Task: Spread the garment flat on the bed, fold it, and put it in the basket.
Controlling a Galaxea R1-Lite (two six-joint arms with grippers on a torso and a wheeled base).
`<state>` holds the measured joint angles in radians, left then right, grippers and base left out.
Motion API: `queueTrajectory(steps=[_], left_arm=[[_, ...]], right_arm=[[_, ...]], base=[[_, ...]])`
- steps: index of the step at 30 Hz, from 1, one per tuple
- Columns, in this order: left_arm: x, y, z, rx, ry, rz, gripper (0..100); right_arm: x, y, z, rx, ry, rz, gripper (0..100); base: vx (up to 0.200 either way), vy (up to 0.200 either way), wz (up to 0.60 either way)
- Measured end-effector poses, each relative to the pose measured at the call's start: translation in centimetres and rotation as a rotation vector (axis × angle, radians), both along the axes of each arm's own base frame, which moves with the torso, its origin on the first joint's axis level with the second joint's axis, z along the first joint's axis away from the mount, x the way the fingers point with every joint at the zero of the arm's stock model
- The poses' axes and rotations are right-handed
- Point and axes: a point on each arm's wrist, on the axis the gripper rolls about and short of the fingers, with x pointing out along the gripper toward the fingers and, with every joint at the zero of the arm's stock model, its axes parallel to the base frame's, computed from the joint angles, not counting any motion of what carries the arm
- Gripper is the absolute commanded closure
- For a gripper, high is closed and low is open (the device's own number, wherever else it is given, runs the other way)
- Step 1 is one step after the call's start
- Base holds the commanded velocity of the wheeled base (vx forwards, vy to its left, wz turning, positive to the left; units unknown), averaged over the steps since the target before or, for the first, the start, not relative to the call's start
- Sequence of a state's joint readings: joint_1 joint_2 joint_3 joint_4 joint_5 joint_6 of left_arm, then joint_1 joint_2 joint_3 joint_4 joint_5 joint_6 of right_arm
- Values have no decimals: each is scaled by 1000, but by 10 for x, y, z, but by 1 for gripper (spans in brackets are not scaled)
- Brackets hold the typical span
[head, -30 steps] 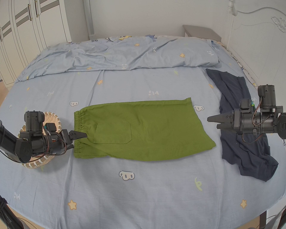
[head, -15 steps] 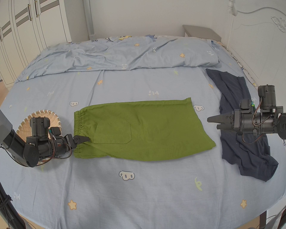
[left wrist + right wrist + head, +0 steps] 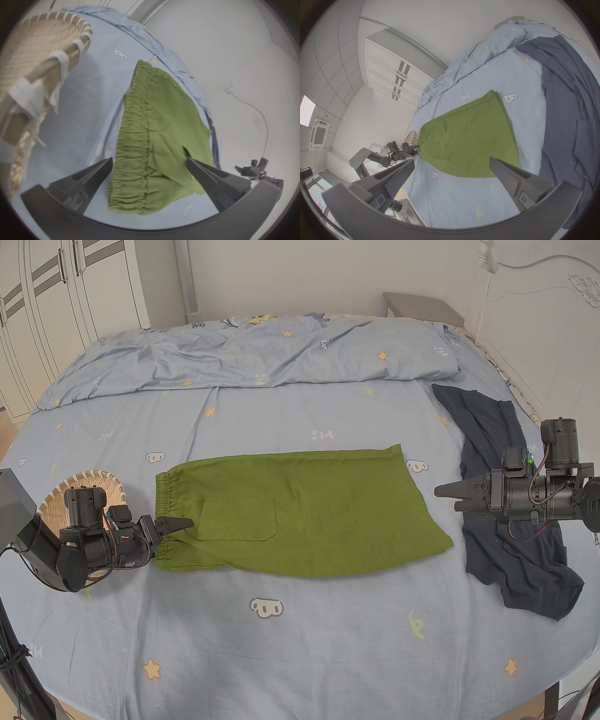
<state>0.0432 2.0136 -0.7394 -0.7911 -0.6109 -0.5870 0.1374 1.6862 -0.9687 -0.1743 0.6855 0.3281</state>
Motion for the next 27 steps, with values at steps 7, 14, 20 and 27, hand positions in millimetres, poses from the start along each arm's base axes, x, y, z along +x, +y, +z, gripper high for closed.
queueTrajectory(steps=[7, 14, 20, 27], left_arm=[[11, 8, -13, -76, -15, -8, 0], [14, 12, -22, -82, 10, 1, 100], [12, 12, -23, -83, 23, 2, 100], [8, 11, -12, -82, -1, 0, 100]], right_arm=[[1, 0, -1, 0, 4, 0, 0], [1, 0, -2, -2, 6, -2, 0], [4, -2, -3, -3, 8, -8, 0], [12, -4, -14, -11, 40, -20, 0]], base=[[0, 0, 0], [0, 0, 0], [0, 0, 0], [0, 0, 0]])
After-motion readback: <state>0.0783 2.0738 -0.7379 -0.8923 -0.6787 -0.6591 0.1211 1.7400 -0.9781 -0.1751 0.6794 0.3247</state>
